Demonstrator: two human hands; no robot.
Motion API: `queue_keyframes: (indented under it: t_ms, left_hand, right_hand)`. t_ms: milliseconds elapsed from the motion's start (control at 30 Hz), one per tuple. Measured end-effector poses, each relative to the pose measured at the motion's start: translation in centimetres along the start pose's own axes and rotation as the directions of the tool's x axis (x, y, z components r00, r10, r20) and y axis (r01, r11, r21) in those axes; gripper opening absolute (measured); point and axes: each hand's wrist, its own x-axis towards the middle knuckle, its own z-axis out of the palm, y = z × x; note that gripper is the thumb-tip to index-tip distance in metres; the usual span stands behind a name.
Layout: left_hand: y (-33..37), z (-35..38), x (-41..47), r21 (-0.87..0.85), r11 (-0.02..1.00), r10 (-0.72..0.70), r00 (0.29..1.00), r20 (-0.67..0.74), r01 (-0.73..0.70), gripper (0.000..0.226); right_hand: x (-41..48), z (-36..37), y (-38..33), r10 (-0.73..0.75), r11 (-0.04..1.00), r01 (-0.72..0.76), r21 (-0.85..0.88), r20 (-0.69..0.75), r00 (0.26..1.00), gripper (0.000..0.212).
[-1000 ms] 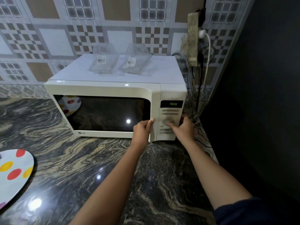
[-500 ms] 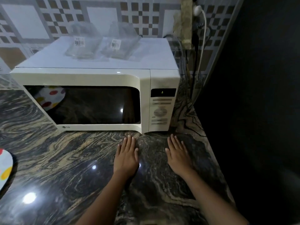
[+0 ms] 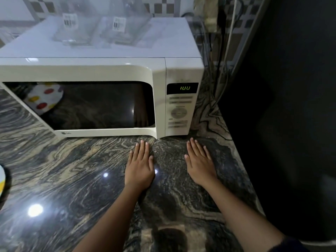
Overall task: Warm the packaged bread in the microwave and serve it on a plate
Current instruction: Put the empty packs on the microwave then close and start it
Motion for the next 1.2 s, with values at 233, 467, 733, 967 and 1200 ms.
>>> queue_keyframes:
  t_ms: [233,467,733,967,1200]
  left_hand:
    - [0.04,-0.15,-0.02,0.014,1.0,0.001,1.0,0.006,-0.002,0.077]
    - [-0.04,-0.19,0.0,0.002,1.0,0.004,1.0,0.007,-0.004,0.077]
    - [-0.07,-0.31,-0.03,0.027,1.0,0.008,1.0,0.018,-0.009,0.077]
    - [-0.07,-0.35,-0.05,-0.003,1.0,0.01,1.0,0.018,-0.009,0.077]
    - [-0.01,-0.64,-0.01,-0.005,1.0,0.008,0.999,0.034,-0.008,0.078]
  right_hand:
    - [-0.07,0.02,-0.06,0.0,1.0,0.0,0.023,-0.014,1.0,0.079]
    - [-0.08,-0.06,-0.01,-0.002,1.0,0.003,0.027,-0.014,1.0,0.079]
    - [0.04,-0.01,0.05,0.009,1.0,-0.009,0.0,0.016,1.0,0.081]
    - [0.18,0.06,0.14,0.01,1.0,-0.01,0.015,0.011,1.0,0.083]
    - [0.22,-0.14,0.11,0.026,0.998,-0.026,0.063,0.01,1.0,0.072]
